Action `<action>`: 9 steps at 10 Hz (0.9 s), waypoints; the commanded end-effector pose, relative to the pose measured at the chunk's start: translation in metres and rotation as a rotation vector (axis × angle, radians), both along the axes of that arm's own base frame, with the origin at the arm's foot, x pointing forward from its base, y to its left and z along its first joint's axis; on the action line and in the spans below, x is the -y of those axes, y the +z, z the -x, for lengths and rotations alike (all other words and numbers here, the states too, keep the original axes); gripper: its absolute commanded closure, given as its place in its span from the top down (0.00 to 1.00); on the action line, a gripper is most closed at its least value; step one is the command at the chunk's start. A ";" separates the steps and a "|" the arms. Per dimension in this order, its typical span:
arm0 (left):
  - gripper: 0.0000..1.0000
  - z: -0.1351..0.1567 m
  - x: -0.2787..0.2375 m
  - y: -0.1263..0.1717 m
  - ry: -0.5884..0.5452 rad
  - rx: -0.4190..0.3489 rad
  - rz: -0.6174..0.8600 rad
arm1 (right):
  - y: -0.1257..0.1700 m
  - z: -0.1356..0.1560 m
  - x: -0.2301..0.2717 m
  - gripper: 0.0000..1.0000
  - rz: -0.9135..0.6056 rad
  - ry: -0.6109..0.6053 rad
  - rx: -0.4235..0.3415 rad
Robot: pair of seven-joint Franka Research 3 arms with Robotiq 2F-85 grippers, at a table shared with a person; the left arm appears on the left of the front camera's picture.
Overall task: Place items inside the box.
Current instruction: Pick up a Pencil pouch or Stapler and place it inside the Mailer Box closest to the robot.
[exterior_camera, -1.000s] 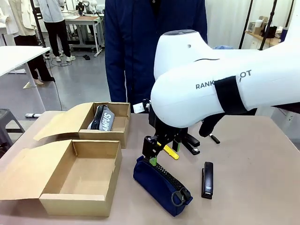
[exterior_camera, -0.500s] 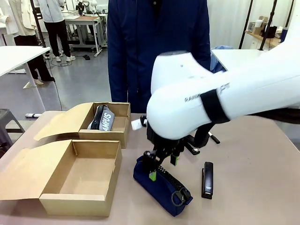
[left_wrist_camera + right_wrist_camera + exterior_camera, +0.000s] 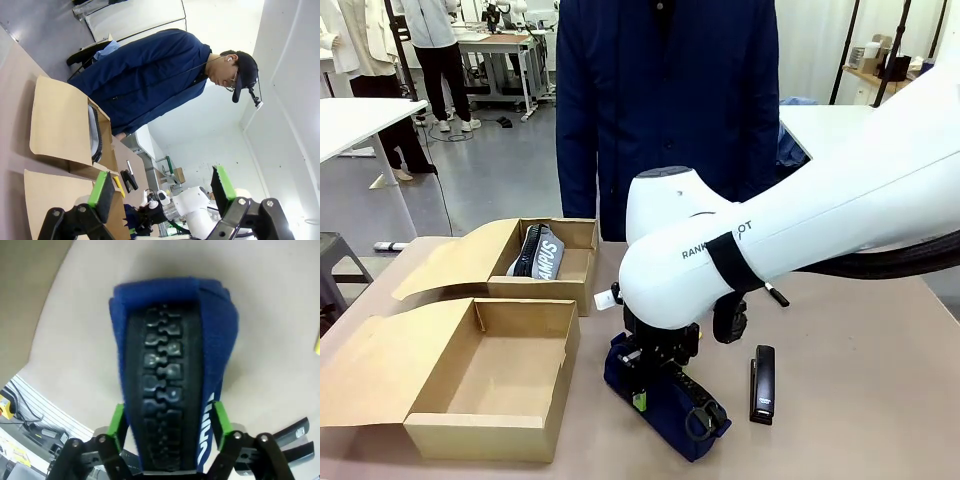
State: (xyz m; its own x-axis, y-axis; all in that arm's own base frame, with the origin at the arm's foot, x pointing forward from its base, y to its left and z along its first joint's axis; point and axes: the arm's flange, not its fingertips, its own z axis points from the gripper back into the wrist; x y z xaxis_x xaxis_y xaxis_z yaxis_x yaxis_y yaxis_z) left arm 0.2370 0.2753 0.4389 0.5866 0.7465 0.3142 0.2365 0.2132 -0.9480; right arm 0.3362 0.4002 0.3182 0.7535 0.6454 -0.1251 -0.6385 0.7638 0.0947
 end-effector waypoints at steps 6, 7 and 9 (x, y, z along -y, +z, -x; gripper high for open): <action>1.00 -0.001 0.001 0.000 0.009 0.037 0.000 | 0.012 0.004 -0.001 0.00 0.019 -0.023 0.048; 1.00 -0.001 0.001 0.000 0.009 0.037 0.000 | 0.012 0.004 -0.001 0.00 0.023 -0.023 0.047; 1.00 -0.001 0.001 0.000 0.009 0.037 0.000 | 0.012 0.004 -0.002 0.00 0.050 -0.035 0.040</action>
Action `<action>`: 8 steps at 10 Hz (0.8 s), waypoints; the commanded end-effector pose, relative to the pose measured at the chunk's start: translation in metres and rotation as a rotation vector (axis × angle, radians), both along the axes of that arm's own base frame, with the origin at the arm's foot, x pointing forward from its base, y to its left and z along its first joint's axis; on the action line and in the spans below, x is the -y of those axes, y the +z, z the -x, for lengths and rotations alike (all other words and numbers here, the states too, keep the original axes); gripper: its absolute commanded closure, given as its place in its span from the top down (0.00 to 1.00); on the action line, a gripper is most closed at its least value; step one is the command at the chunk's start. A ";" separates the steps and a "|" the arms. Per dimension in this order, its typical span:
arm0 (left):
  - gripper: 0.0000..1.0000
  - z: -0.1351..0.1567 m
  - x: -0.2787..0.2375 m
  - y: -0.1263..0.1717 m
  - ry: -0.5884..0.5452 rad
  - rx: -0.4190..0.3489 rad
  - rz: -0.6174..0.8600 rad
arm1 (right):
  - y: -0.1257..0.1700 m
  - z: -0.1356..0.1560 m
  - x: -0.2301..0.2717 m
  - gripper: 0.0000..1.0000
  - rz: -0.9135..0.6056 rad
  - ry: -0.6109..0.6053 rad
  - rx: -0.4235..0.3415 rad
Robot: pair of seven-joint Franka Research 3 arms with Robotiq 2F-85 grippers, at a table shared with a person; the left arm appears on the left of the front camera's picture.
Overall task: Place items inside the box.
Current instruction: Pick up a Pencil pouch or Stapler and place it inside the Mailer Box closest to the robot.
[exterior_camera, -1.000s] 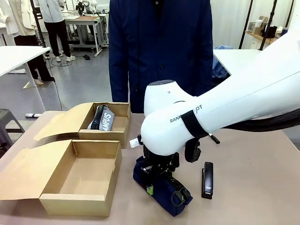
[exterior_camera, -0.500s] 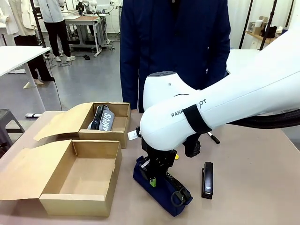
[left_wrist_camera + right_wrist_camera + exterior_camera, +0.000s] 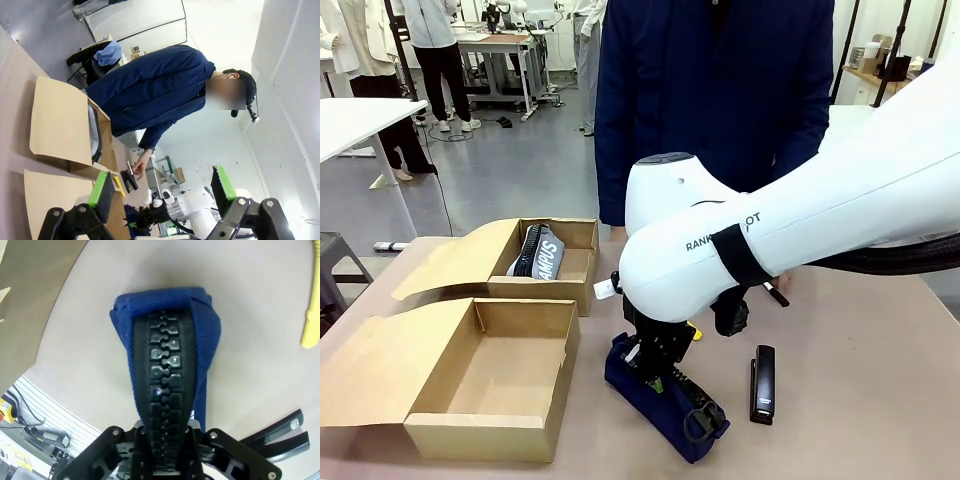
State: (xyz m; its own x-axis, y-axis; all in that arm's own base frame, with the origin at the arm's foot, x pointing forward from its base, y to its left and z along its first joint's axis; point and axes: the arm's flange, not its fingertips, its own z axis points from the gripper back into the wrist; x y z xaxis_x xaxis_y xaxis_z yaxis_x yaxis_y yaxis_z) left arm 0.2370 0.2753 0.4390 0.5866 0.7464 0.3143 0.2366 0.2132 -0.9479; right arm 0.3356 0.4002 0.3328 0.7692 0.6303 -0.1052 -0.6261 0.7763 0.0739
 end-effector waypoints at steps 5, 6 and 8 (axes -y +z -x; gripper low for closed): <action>1.00 -0.001 0.001 0.000 0.009 0.037 0.000 | 0.061 0.045 0.003 0.00 -0.106 -0.110 -0.111; 1.00 -0.001 0.001 0.000 0.009 0.037 0.000 | 0.080 0.060 0.016 0.00 -0.133 -0.202 -0.140; 1.00 -0.001 0.001 0.000 0.009 0.037 0.000 | 0.114 0.109 0.061 0.00 -0.185 -0.438 -0.122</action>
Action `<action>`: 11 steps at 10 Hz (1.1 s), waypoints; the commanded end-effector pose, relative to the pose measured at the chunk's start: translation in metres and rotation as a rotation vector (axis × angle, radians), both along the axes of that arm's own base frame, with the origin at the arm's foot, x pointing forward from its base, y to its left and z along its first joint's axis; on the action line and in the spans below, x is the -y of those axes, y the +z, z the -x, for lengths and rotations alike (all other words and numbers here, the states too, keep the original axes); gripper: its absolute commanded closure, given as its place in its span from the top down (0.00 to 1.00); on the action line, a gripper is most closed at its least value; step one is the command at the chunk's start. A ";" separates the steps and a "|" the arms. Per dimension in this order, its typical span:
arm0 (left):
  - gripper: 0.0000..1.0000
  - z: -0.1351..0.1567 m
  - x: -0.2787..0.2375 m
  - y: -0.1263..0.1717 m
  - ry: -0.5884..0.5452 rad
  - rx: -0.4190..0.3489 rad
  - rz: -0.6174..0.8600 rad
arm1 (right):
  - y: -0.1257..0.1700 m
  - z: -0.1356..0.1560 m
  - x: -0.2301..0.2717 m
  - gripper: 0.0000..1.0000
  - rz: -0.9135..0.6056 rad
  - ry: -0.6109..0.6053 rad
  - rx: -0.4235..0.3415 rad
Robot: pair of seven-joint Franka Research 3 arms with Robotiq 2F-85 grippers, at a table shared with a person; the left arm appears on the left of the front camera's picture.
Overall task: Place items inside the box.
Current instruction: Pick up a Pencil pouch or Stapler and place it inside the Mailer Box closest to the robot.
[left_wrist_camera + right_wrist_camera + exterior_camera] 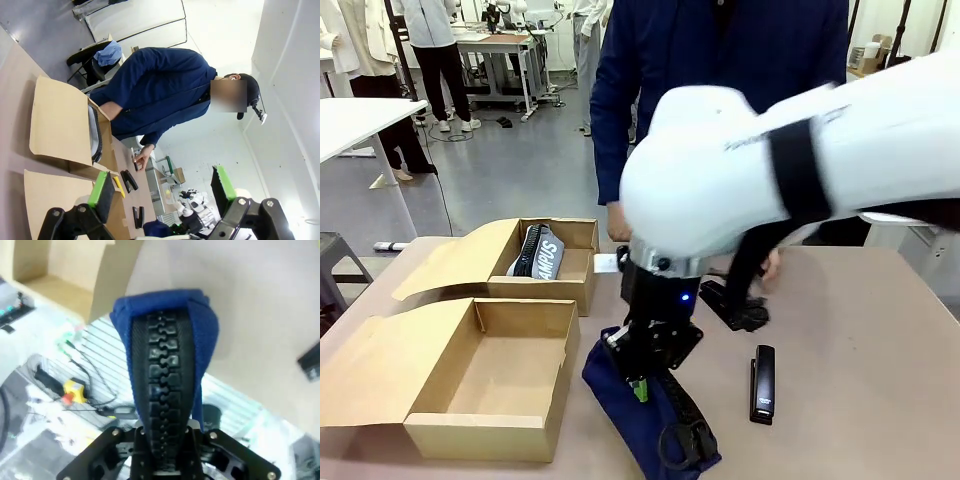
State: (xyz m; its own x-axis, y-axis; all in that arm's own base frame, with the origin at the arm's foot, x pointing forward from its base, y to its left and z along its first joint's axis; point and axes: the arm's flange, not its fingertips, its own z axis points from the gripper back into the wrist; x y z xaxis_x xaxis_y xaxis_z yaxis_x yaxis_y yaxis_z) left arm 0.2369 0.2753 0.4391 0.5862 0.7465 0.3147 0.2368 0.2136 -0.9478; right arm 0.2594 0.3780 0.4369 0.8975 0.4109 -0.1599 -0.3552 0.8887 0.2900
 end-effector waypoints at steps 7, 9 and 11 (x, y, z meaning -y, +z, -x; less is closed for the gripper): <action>1.00 -0.001 0.001 0.000 0.008 0.037 0.000 | 0.039 0.045 0.057 0.00 -0.226 -0.559 -0.024; 1.00 -0.001 0.001 0.000 0.008 0.037 0.000 | 0.029 0.027 0.031 0.07 -0.193 -0.693 0.004; 1.00 -0.001 0.001 0.000 0.008 0.037 0.000 | 0.029 -0.010 -0.008 0.07 -0.248 -0.648 0.030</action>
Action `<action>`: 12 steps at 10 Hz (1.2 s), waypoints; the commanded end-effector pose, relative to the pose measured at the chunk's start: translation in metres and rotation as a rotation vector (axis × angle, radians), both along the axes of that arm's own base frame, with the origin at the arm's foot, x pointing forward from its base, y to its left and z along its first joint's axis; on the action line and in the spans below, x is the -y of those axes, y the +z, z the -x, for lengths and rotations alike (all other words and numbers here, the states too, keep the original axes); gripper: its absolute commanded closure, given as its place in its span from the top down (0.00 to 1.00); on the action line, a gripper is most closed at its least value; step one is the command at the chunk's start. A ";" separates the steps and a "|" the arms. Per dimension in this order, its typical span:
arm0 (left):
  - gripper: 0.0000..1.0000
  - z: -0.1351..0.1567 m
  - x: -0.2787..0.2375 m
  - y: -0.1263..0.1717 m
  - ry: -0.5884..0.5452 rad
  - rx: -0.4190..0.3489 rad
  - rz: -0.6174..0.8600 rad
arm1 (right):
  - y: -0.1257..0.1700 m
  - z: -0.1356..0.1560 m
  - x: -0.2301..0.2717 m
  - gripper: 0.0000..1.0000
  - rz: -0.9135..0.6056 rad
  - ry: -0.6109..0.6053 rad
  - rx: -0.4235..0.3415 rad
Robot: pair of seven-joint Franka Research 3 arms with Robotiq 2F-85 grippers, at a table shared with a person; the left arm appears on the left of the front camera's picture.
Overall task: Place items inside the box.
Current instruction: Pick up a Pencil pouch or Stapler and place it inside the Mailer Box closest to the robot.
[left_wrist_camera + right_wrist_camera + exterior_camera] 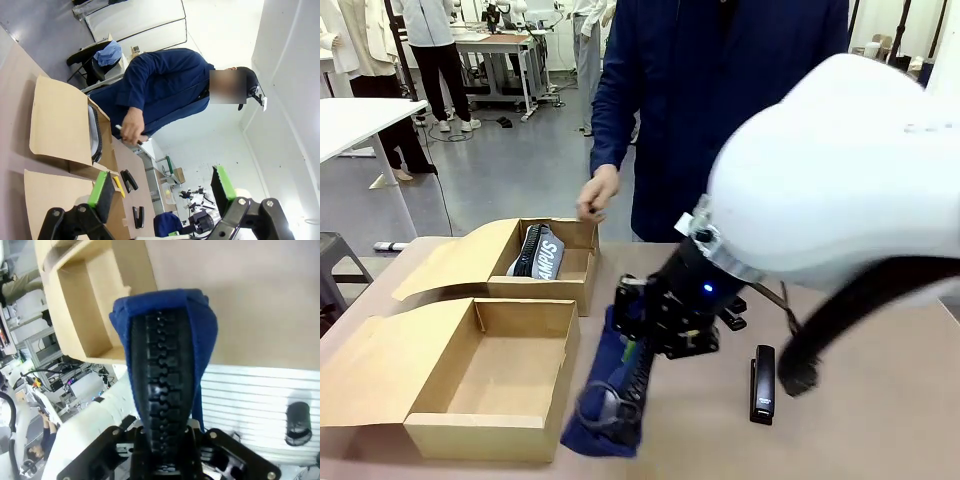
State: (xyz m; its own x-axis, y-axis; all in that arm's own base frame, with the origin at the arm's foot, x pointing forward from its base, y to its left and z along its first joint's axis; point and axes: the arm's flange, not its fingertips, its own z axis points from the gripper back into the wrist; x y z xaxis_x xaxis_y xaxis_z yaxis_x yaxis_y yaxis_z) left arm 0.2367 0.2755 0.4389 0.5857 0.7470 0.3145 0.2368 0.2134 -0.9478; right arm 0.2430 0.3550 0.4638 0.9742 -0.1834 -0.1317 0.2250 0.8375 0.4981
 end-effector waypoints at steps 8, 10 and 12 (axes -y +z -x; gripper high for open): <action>1.00 -0.001 0.002 0.000 0.008 0.037 0.000 | -0.037 -0.103 -0.190 0.07 0.020 0.228 0.073; 1.00 -0.001 0.002 0.000 0.008 0.037 0.000 | -0.050 -0.108 -0.191 0.07 0.026 0.183 0.066; 1.00 -0.001 0.002 0.000 0.008 0.037 0.000 | -0.063 -0.116 -0.187 0.07 0.044 0.154 0.031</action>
State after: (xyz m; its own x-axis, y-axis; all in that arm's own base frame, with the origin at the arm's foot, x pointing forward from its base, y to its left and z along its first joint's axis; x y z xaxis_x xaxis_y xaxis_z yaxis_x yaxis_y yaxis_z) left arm 0.2369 0.2754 0.4389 0.5860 0.7468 0.3144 0.2368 0.2132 -0.9479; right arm 0.3602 0.5334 0.4002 0.9957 0.0122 -0.0918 0.0332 0.8781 0.4773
